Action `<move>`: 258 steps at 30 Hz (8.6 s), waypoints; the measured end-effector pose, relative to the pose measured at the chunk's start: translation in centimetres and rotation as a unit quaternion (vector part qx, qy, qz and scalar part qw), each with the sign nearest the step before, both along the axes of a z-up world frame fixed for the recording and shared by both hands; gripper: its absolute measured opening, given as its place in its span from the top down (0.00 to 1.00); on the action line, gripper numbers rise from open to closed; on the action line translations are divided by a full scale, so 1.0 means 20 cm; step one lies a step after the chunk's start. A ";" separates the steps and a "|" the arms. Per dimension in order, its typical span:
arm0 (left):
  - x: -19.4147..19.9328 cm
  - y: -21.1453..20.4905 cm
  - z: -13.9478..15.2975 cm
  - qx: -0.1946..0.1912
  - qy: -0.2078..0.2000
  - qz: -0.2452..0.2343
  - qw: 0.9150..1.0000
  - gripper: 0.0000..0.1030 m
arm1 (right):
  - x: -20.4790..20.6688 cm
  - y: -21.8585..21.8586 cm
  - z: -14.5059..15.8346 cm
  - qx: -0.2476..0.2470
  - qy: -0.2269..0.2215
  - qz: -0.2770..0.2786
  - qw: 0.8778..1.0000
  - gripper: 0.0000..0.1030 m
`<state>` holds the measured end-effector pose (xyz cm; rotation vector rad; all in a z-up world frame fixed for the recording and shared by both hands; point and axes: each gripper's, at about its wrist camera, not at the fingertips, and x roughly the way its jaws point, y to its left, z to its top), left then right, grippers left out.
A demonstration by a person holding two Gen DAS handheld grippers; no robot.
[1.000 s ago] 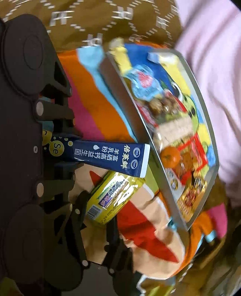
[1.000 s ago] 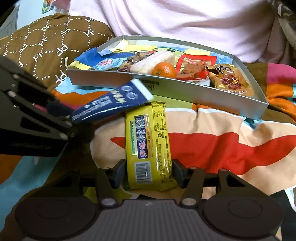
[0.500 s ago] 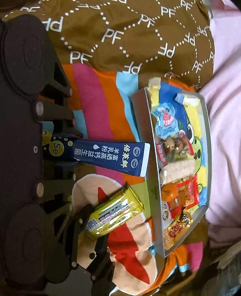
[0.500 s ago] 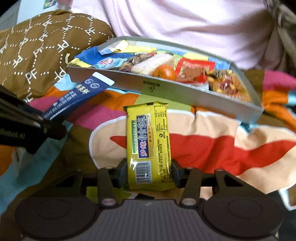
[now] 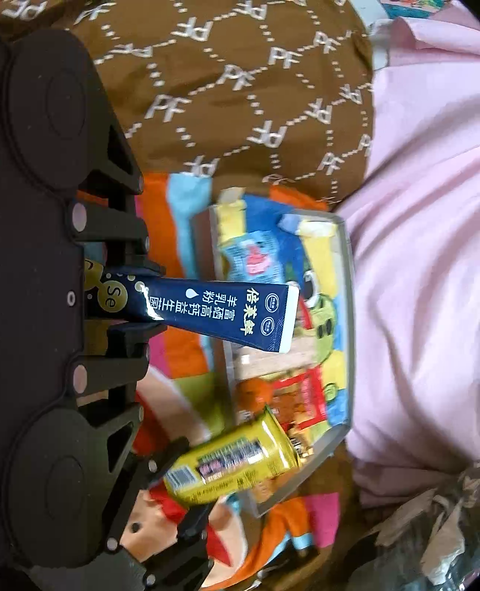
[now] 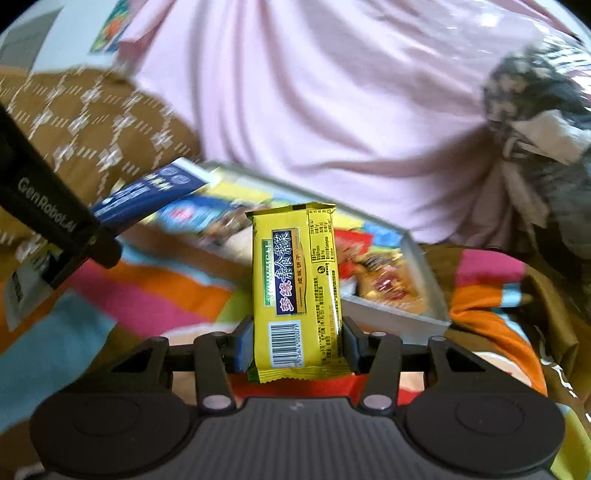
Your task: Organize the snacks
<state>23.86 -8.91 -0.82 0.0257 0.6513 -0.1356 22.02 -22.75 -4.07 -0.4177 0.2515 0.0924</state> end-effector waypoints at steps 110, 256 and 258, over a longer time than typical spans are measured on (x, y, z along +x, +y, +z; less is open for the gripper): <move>0.48 0.13 0.22 -0.031 -0.118 0.151 0.981 0.01 | 0.42 -0.18 0.32 0.168 -0.083 -0.012 0.982 0.00; -0.88 0.43 0.06 -0.029 -0.135 0.134 0.981 0.01 | -0.81 -0.08 0.22 0.196 -0.032 -0.059 0.978 0.00; -0.89 0.44 0.04 -0.028 -0.133 0.131 0.982 0.01 | -0.82 -0.08 0.22 0.197 -0.026 -0.067 0.978 0.00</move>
